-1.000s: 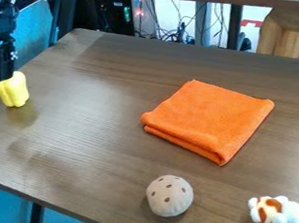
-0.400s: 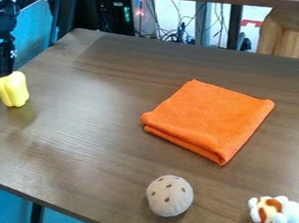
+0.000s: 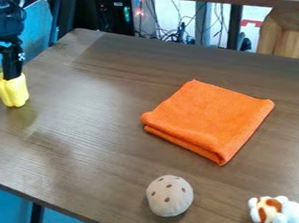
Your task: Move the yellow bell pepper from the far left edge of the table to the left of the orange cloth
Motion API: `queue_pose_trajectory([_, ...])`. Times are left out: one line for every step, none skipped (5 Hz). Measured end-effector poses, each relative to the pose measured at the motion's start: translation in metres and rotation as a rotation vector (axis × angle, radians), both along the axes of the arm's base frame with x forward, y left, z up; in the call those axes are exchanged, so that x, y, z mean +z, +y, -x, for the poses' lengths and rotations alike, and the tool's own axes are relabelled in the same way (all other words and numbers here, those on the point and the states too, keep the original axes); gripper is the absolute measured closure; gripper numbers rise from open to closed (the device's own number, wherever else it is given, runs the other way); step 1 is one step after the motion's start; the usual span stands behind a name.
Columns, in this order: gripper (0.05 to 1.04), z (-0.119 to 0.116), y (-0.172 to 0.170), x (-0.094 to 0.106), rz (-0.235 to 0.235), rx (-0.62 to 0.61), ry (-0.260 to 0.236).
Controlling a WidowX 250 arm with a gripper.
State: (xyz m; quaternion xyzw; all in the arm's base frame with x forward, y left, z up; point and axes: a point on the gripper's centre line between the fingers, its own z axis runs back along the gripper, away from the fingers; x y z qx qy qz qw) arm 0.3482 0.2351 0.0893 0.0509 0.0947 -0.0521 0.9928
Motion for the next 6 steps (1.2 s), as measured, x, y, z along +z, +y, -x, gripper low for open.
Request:
queue_pose_trajectory([0.133, -0.0053, 0.0009, -0.005, 0.016, -0.004, 0.003])
queue_pose_trajectory([0.399, -0.0079, 0.0024, -0.0076, 0.02, 0.001, 0.011])
queue_pose_trajectory([0.673, -0.0085, 0.0013, -0.0063, 0.028, -0.003, 0.009])
queue_pose_trajectory([0.875, -0.0084, -0.0001, -0.0067, 0.038, -0.001, 0.01])
queue_pose_trajectory([0.95, -0.007, -0.0009, -0.0071, 0.041, -0.002, 0.016])
queue_pose_trajectory([0.968, -0.0007, -0.0057, -0.0076, 0.056, -0.015, 0.015])
